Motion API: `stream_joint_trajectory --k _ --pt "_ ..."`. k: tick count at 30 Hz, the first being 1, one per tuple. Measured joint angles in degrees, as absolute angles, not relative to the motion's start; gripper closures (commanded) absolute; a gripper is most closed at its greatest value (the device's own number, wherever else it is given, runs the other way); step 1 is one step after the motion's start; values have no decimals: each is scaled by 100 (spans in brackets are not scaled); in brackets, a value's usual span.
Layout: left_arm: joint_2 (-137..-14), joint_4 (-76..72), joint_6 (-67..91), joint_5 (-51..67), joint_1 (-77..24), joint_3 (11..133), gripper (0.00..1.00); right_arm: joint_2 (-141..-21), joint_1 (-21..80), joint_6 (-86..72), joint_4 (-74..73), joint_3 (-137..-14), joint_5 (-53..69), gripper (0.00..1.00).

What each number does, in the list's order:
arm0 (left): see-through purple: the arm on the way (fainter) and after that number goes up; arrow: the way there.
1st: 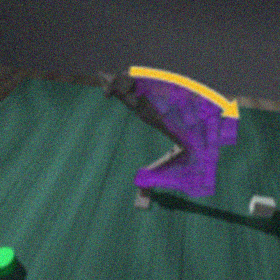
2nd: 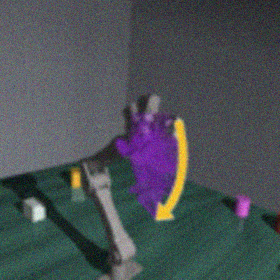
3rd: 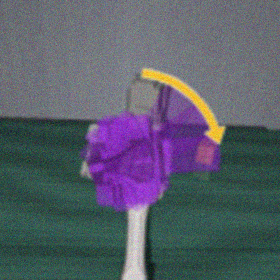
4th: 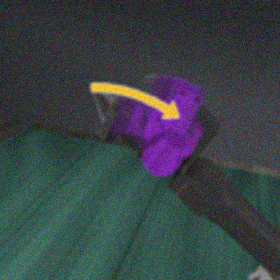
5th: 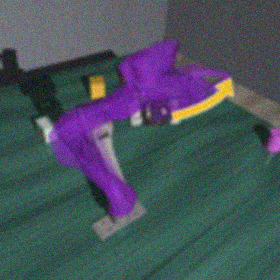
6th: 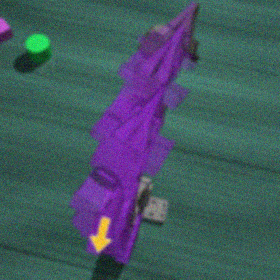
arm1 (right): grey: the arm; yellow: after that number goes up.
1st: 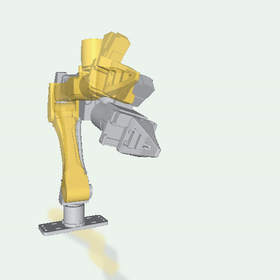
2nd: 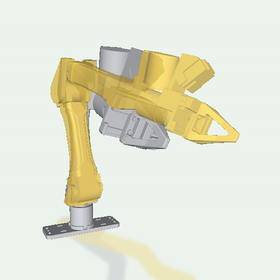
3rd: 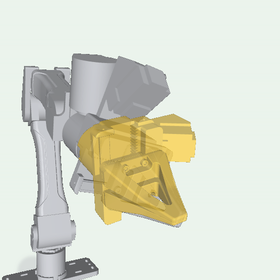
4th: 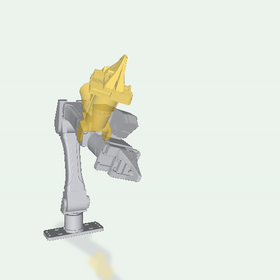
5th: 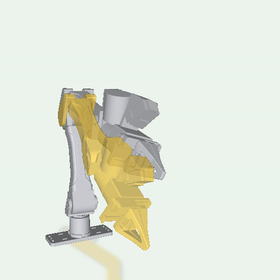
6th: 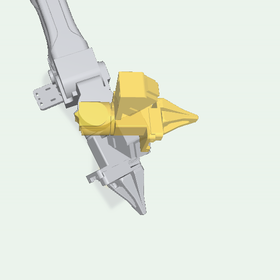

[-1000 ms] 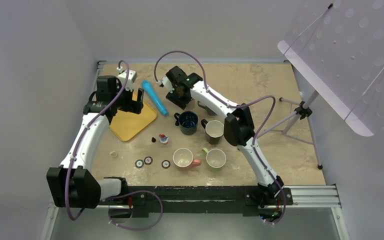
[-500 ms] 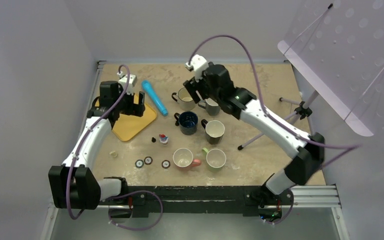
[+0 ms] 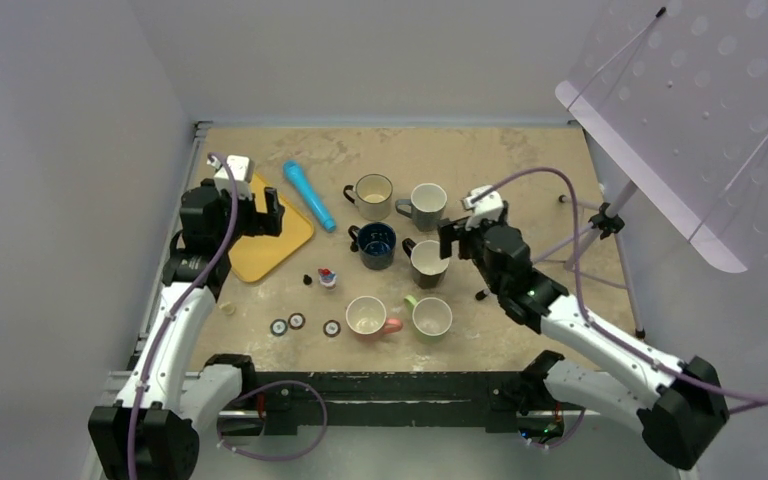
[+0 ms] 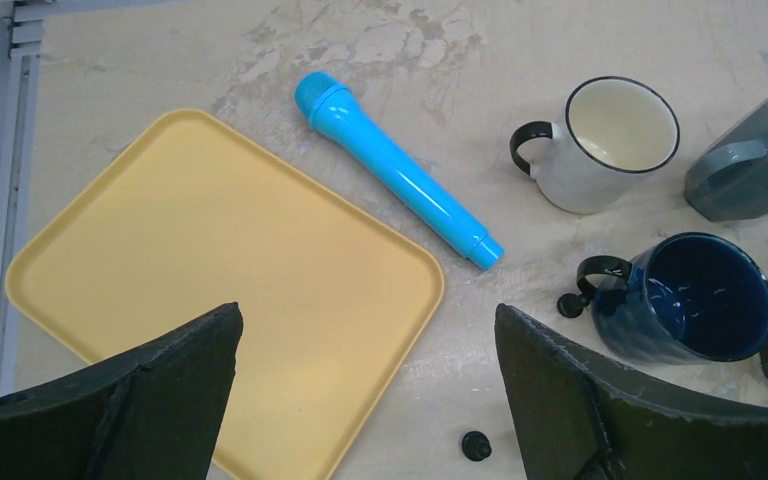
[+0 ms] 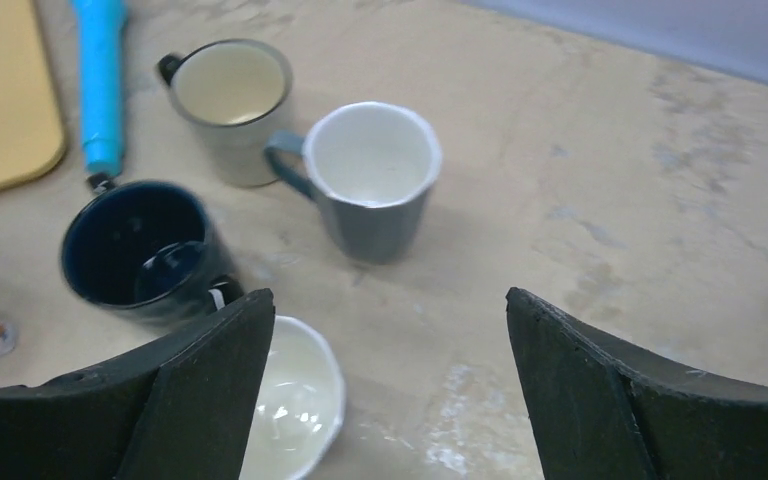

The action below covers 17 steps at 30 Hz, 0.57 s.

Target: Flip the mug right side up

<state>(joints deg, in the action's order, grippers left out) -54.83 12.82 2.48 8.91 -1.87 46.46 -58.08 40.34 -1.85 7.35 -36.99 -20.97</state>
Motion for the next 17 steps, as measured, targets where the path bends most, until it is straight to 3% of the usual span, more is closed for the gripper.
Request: stream_joint_trajectory --k 8,17 --pt "-5256 1044 239 556 -187 3839 0 -4211 3363 -572 1020 -2788 -3074 10" --pt "-5247 985 237 722 -185 3758 0 -3787 3297 -711 1203 -2213 -3483 10"
